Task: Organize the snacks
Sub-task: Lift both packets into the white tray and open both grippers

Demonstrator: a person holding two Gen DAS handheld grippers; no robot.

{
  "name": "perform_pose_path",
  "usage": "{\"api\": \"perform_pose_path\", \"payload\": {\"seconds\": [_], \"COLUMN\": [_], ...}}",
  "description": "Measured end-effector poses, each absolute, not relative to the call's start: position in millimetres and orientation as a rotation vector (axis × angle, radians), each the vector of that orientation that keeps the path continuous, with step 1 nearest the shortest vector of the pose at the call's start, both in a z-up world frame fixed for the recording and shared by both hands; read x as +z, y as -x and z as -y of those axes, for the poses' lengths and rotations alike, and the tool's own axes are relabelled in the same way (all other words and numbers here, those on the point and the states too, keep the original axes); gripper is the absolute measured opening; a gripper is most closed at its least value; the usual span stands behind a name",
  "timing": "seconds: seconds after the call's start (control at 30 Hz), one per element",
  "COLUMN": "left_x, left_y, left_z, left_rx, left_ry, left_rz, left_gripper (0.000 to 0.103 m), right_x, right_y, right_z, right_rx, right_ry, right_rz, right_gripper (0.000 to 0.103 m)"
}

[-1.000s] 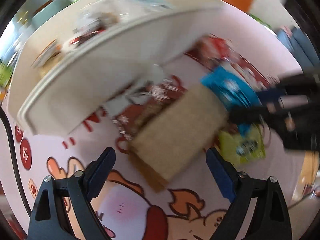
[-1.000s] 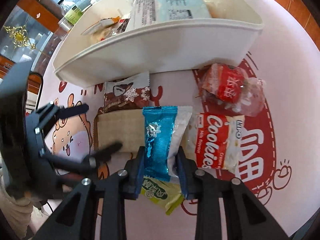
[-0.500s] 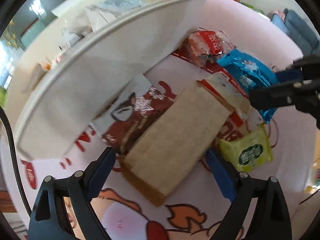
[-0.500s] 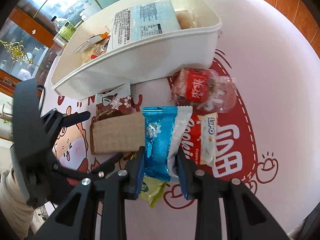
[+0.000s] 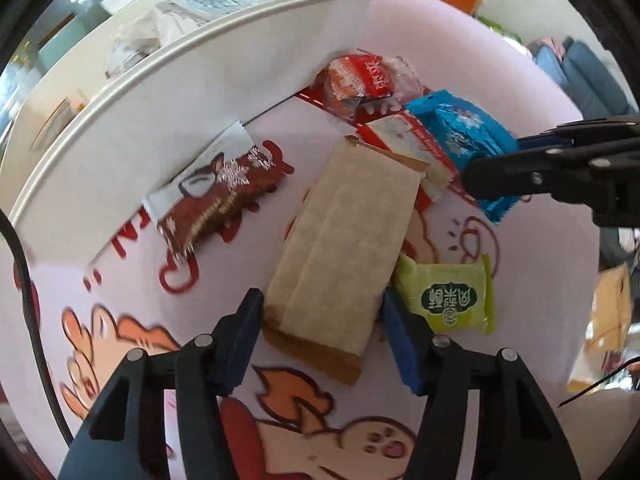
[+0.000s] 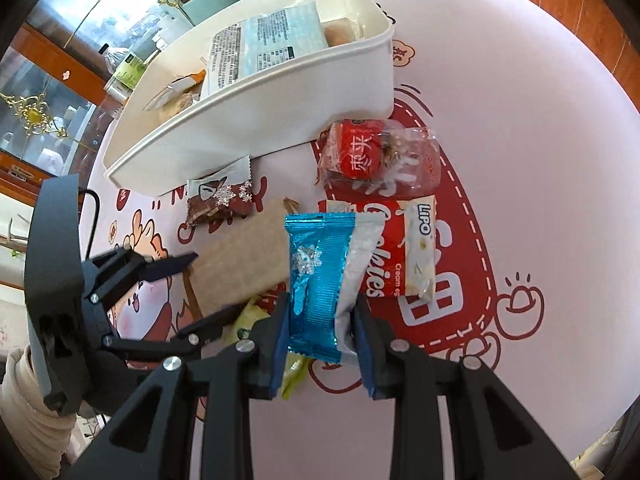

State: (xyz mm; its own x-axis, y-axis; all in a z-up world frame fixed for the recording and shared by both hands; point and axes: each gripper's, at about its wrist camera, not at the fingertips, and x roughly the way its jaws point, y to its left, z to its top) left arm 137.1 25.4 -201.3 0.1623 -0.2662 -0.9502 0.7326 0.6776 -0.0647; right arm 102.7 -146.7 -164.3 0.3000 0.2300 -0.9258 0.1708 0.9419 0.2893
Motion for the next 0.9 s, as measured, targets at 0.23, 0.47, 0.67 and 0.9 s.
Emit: {"api": "perform_pose_path", "payload": {"seconds": [0.23, 0.47, 0.67, 0.9], "left_x": [-166, -91, -2, 76], "left_y": [-106, -102, -130, -184], "left_z": [-59, -66, -76, -84], "left_rx": [-0.69, -0.527, -0.343, -0.18], "left_ry": [-0.297, -0.199, -0.172, -0.111], "left_rz": [-1.183, -1.06, -0.917, -0.817], "left_gripper": [0.057, 0.057, 0.058, 0.058], "right_x": [-148, -115, -62, 24], "right_y": [-94, -91, -113, -166], "right_z": [148, 144, 132, 119], "right_rx": [0.074, 0.151, 0.249, 0.308], "right_ry": [-0.327, -0.296, -0.215, -0.137], "right_rz": [-1.238, -1.177, -1.083, -0.934], "right_gripper": [0.029, 0.029, 0.029, 0.03]}}
